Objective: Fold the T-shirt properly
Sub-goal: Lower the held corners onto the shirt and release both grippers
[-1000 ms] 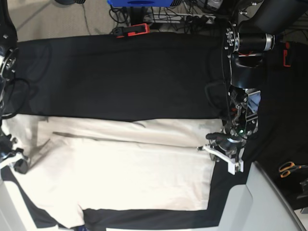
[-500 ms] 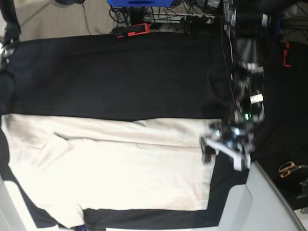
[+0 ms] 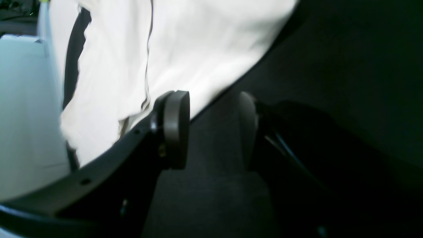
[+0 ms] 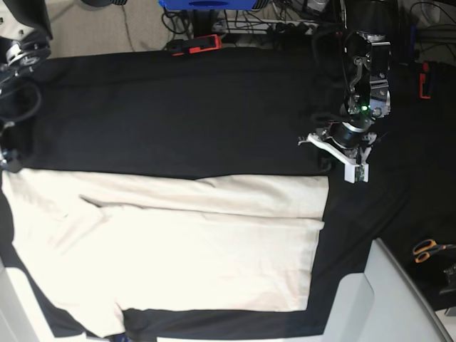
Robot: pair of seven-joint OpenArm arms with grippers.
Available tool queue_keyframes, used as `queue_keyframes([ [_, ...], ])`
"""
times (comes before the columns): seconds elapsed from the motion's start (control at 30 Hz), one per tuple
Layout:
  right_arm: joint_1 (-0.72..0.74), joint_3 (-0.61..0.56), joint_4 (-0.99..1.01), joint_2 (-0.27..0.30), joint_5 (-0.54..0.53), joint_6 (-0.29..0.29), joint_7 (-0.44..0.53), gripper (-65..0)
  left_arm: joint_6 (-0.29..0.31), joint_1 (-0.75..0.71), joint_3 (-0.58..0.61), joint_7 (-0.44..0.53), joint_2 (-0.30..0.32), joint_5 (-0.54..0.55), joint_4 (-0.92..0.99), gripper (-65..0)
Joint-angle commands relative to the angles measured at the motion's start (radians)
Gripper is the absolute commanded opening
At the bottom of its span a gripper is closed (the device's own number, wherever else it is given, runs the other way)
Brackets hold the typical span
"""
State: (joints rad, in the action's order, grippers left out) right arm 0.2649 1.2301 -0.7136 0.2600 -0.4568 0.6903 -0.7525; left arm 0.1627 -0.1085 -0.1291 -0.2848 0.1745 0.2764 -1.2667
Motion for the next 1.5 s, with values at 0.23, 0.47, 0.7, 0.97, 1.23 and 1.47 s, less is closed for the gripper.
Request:
queue_keyframes([
  [0.23,0.040,0.003,0.279,0.115,-0.026,0.002,0.247,-33.0,0.007,-0.020,-0.005,0.022,0.007,0.007,-0.020,-60.7],
  [0.47,0.073,0.003,0.375,0.141,-0.026,-0.056,0.356,-21.9,0.007,-0.024,-0.005,0.022,0.007,0.008,-0.020,-60.6],
  [0.7,0.109,-0.006,0.377,0.141,-0.023,-0.056,0.402,-23.1,0.007,-0.058,-0.007,0.023,0.012,0.008,-0.026,-60.6],
  [0.97,0.153,-0.009,0.377,0.141,-0.020,-0.105,0.403,-23.1,0.007,-0.070,-0.007,0.025,0.012,0.008,-0.026,-60.6],
  [1.23,0.127,-0.062,0.377,0.141,-0.026,-0.228,0.405,-23.1,0.007,-0.076,-0.007,0.025,0.018,0.008,-0.026,-60.6],
  [1.47,0.098,-0.062,0.377,0.138,-0.026,-0.252,0.405,-23.1,0.007,-0.070,-0.007,0.023,0.018,0.008,-0.026,-60.6],
])
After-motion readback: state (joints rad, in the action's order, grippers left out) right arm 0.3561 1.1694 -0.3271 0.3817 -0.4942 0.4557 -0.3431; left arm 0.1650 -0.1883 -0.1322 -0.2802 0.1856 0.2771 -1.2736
